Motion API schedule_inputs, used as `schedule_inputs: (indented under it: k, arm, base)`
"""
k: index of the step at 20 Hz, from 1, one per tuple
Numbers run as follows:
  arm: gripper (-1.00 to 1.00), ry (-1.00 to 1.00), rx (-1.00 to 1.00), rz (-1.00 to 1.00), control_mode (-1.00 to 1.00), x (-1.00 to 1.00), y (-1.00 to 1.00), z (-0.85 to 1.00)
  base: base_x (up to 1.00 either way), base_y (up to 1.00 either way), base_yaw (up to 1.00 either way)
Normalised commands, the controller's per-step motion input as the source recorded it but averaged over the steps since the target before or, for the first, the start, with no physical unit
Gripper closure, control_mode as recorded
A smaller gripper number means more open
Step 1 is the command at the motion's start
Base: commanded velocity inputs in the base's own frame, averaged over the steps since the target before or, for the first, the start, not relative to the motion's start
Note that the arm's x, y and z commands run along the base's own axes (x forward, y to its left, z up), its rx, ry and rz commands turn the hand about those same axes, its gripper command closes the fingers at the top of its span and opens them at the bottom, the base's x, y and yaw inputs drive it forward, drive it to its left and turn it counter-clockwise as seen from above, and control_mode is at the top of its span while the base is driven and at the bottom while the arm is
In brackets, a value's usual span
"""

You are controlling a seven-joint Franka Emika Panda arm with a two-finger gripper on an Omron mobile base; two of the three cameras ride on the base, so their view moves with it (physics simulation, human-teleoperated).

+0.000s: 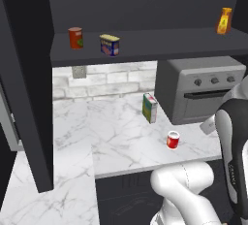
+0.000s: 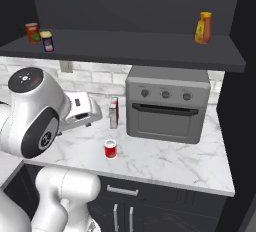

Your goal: Pick the cans from the counter and place them in their designated side in the cabinet.

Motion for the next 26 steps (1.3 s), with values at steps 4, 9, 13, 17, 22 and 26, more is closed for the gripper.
schedule_inputs:
  k: [4,9,13,17,22,26]
  arm:
    - [-1.0,0.0,0.04,-0.04,-1.0,0.08,0.0,-0.03]
    - [-1.0,0.0,0.04,-0.06,-1.0,0.06,0.0,-0.02]
    - [-1.0,0.0,0.01,-0.05,-1.0,0.01,0.0,-0.03]
    - [-1.0,0.0,0.0,-0.05,-1.0,0.0,0.0,-0.1]
    - [-1.0,0.0,0.0,-0.05,-1.0,0.02,0.01,-0.14]
    - [-1.0,0.0,0.0,-0.03,-1.0,0.07,0.01,-0.11]
  base:
    - [0.0,0.0,0.0]
    - [0.0,0.0,0.0]
    - [0.0,0.0,0.0]
    - [0.0,0.0,0.0]
    - [0.0,0.0,0.0]
    - [0.0,0.0,0.0]
